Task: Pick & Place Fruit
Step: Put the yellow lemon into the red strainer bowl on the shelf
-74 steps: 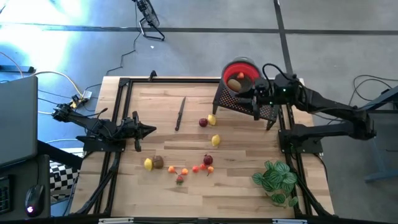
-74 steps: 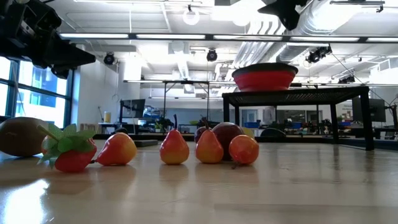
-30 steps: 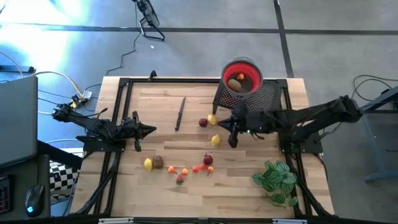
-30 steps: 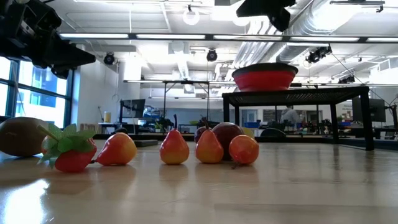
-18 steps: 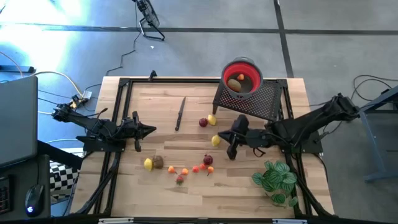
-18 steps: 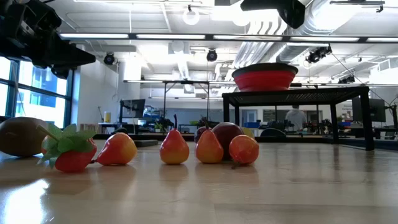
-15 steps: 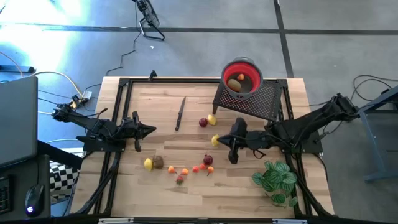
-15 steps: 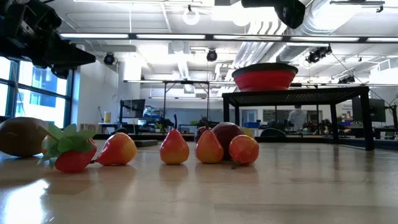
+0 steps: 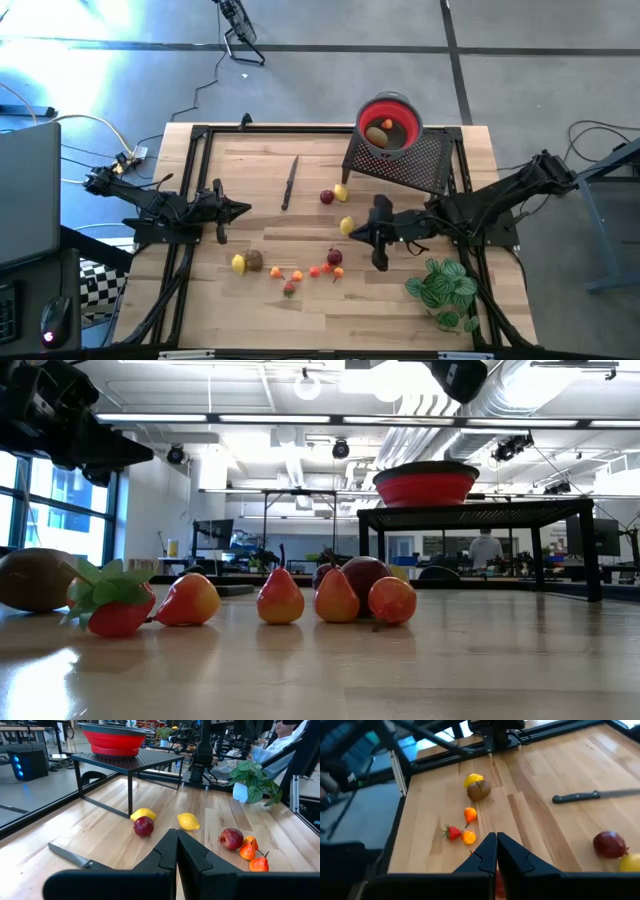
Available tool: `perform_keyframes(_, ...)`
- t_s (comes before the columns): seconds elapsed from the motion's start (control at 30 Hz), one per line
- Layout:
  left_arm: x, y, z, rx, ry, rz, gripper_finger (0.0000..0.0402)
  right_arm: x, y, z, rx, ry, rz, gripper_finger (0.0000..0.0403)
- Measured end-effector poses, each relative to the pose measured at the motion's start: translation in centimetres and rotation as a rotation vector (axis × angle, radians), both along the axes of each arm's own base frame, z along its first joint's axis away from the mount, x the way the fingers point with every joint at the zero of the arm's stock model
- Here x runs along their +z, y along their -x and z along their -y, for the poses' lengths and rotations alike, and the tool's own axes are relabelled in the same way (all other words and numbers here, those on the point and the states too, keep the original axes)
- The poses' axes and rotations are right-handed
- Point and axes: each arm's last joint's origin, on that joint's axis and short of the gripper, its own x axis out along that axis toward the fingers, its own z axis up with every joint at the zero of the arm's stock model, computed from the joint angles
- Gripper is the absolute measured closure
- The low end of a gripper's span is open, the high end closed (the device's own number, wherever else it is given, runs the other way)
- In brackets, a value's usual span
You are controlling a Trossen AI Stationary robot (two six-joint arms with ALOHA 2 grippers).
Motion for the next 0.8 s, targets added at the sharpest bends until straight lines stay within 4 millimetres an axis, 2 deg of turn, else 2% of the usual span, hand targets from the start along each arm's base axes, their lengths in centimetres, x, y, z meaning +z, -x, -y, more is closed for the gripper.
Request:
perform_keyframes(0.3,0.0,0.0,0.0,0.002,0.0,0.0,0.0402,0.3,-0.1,0.6,-0.284,-0.105,0.074,0.0399)
perform_keyframes(0.8,0.0,0.0,0.0,0.002,-0.01,-0.001,0.0402,1.9,-0.6,0.7,-0.38,-0.11,0.253,0.0399)
